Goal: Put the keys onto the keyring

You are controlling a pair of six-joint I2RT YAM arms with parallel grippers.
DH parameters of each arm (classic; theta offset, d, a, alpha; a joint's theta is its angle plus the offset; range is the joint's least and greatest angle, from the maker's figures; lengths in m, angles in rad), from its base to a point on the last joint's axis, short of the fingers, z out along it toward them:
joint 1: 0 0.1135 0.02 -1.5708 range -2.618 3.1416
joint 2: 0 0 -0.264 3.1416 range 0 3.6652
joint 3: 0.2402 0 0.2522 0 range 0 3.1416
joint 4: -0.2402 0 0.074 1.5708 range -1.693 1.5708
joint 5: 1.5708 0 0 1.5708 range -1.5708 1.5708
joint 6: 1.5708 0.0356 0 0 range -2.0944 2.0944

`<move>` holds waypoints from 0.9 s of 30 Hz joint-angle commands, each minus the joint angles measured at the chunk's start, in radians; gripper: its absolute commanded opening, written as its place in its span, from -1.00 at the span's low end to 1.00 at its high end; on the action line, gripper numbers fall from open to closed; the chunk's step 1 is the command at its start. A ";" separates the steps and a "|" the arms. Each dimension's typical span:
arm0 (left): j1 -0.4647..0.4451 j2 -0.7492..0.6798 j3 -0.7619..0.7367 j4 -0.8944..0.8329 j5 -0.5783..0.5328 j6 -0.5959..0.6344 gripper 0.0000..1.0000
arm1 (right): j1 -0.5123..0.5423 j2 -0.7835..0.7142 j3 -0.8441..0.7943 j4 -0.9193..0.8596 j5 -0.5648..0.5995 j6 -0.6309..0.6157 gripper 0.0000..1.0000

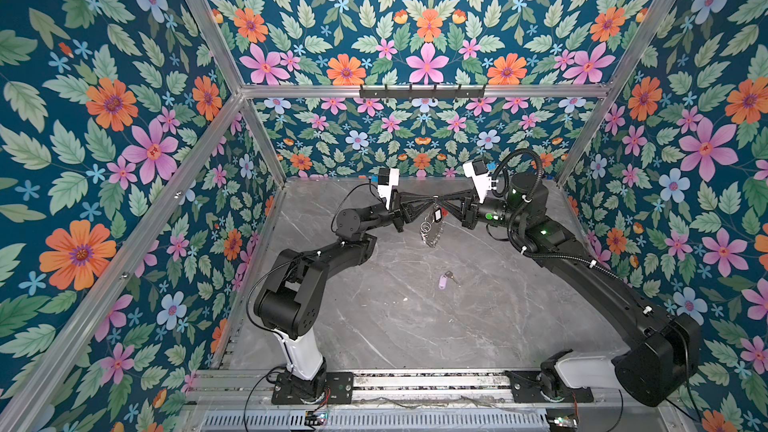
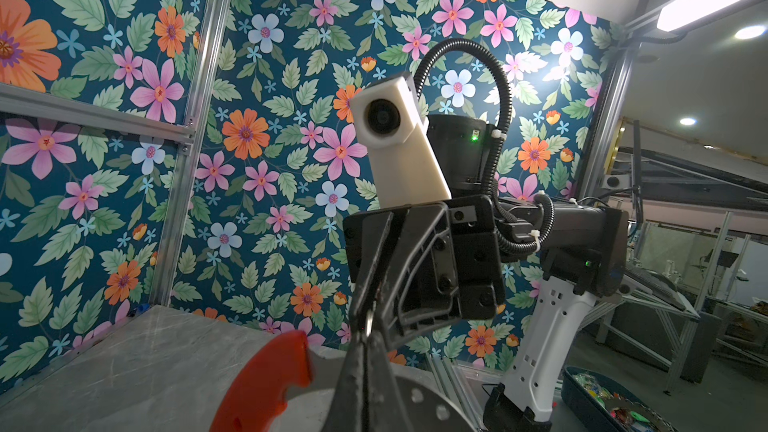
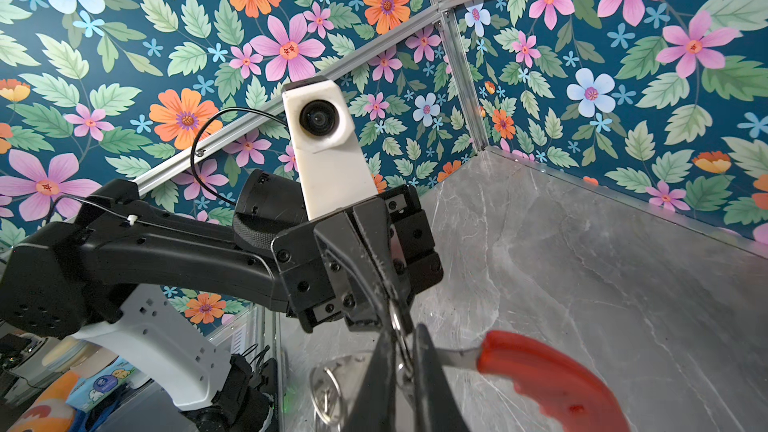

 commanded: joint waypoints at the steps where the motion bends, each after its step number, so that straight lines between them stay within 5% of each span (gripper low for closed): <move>1: 0.000 -0.002 0.010 0.039 -0.001 0.000 -1.00 | 0.004 0.001 0.005 0.032 -0.008 0.010 -0.92; 14: 0.000 -0.002 0.019 0.029 0.008 0.004 -1.00 | 0.004 -0.008 0.033 -0.026 0.019 -0.032 -1.00; 17: 0.002 -0.011 0.010 -0.013 0.030 0.050 -0.76 | 0.004 -0.008 0.062 -0.094 0.040 -0.088 -1.00; 20: 0.006 -0.059 -0.025 -0.141 0.043 0.204 -0.50 | 0.004 -0.004 0.099 -0.200 0.073 -0.180 -1.00; 27: 0.005 -0.212 -0.005 -0.877 0.015 0.815 -0.45 | 0.006 0.020 0.185 -0.433 0.176 -0.409 -1.00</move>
